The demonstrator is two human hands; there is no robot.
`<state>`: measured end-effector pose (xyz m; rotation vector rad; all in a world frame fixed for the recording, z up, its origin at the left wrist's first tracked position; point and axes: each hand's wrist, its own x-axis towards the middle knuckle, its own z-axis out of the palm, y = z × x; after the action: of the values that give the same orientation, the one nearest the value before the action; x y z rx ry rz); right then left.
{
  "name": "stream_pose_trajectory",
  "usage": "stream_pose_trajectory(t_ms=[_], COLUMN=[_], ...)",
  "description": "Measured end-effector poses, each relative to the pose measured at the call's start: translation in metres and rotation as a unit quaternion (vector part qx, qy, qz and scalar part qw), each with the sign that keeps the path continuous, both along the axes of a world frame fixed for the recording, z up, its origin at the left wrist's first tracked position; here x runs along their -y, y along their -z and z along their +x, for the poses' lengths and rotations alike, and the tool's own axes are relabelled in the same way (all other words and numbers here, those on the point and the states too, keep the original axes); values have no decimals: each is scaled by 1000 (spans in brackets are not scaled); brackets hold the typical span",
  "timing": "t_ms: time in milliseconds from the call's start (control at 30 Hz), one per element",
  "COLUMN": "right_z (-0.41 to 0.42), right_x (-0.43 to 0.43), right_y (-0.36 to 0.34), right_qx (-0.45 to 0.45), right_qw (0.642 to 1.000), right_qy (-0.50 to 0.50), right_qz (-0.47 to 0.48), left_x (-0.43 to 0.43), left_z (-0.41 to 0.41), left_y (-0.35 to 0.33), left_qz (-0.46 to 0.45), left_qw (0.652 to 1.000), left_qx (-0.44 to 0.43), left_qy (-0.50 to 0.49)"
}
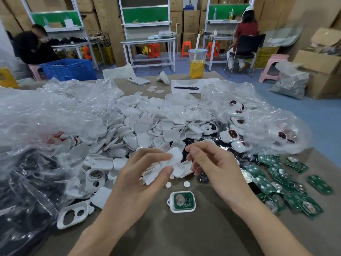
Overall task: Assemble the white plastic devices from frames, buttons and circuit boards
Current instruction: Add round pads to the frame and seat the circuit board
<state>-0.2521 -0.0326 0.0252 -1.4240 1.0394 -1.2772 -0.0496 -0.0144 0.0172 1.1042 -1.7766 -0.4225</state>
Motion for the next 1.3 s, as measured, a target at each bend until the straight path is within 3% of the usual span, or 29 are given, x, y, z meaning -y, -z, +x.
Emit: stream_pose_trajectory(t_ms=[100, 200, 300, 900, 1300], right_z=[-10, -15, -16, -18, -30], right_x=[-16, -28, -30, -28, -37], right_y=[12, 21, 24, 26, 29], right_qx=[-149, -293, -355, -412, -388], right_qw=[987, 948, 925, 898, 913], right_qy=[15, -29, -67, -106, -104], right_qz=[-55, -123, -119, -114, -71], left_x=[-11, -20, -22, -21, -30], left_z=[14, 23, 23, 24, 17], left_y=[8, 17, 20, 20, 14], left_qz=[7, 18, 30, 57, 39], left_qw=[999, 996, 994, 992, 980], left_qx=[25, 79, 103, 110, 179], left_qy=[-23, -23, -21, -13, 74])
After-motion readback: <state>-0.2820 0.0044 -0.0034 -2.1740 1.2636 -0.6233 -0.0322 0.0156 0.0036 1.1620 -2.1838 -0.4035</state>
